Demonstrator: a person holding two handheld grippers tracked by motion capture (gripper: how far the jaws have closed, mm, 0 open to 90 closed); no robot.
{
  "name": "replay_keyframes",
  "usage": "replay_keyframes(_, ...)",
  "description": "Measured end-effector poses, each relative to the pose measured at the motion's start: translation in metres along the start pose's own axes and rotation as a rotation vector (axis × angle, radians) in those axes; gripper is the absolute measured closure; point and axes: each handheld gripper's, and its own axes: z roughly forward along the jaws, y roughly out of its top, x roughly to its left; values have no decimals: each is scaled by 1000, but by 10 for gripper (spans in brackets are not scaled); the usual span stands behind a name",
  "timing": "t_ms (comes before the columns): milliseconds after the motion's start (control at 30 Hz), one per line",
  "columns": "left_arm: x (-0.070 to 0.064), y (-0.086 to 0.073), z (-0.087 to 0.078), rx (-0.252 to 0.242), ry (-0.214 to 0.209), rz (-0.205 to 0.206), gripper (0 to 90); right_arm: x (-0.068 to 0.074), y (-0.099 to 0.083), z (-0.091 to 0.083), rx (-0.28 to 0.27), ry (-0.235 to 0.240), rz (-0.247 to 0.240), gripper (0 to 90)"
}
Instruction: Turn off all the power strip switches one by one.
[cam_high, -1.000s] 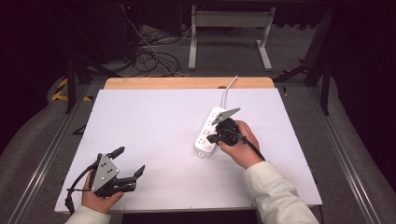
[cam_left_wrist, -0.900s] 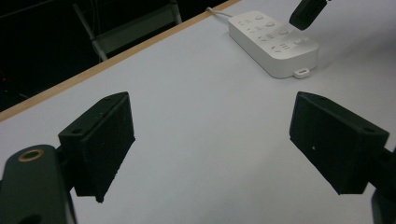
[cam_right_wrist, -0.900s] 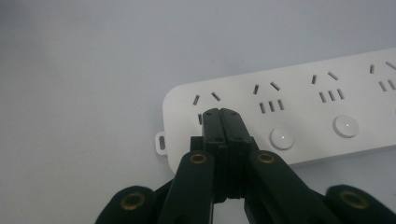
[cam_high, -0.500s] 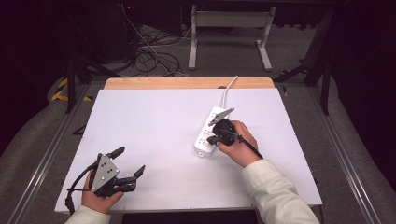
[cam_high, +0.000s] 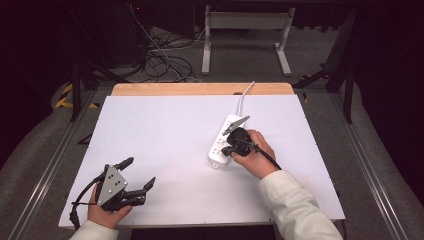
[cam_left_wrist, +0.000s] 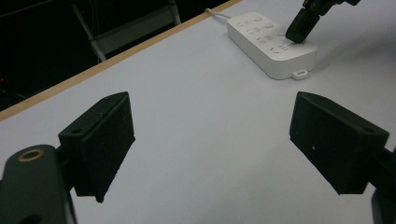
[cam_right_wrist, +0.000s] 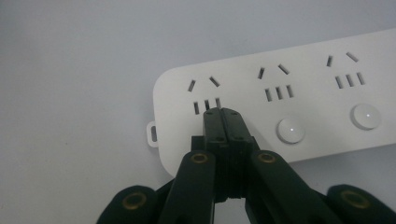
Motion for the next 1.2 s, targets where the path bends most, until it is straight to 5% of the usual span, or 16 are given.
replay_keyframes(1200, -1, 0, 1, 7, 4, 0, 145, 5, -6, 2, -47, -52, 24, 900)
